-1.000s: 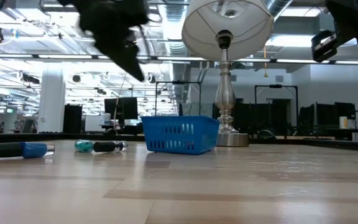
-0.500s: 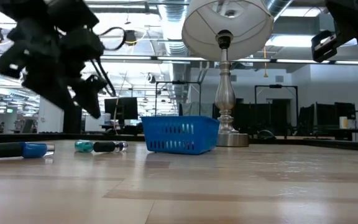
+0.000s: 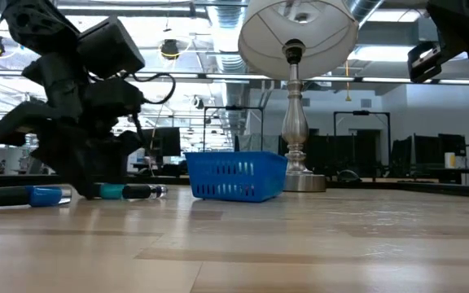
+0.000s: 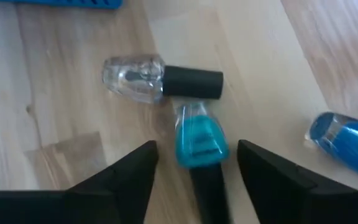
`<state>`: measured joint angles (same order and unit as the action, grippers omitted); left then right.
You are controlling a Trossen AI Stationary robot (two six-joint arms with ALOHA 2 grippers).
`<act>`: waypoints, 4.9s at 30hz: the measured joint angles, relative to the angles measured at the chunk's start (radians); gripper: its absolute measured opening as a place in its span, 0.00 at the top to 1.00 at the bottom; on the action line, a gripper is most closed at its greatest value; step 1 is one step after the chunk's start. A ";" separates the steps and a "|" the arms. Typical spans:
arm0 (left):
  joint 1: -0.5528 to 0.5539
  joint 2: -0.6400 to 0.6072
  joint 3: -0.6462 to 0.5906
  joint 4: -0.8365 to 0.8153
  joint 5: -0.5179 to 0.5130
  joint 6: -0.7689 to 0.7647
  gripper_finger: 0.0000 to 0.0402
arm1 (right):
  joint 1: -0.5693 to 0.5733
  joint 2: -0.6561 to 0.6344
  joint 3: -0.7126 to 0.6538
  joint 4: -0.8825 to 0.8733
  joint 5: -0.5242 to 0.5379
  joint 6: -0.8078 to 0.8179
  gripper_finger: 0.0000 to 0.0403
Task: Pick & Place Nail Polish
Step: Put the top blue nail polish into the blue basket, then put the clear nail polish into the blue basket
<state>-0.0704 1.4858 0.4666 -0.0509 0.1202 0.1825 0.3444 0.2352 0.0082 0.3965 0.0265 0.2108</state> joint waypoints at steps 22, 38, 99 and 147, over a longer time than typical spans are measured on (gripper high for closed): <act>0.058 -0.193 0.106 -0.001 -0.180 -0.173 0.75 | 0.000 0.000 0.000 -0.001 0.000 0.000 1.00; 0.118 0.137 0.460 0.066 -0.147 -0.056 0.75 | 0.000 0.000 0.000 -0.004 0.000 0.000 1.00; -0.227 0.233 0.230 -0.090 -0.638 -0.869 0.47 | 0.000 0.000 0.000 -0.027 0.000 0.000 1.00; 0.037 0.219 0.376 0.322 -0.329 -0.284 0.72 | 0.000 0.000 0.000 -0.046 0.000 0.000 1.00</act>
<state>-0.0330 1.7051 0.8422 0.2710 -0.2086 -0.1019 0.3445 0.2352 0.0080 0.3508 0.0265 0.2108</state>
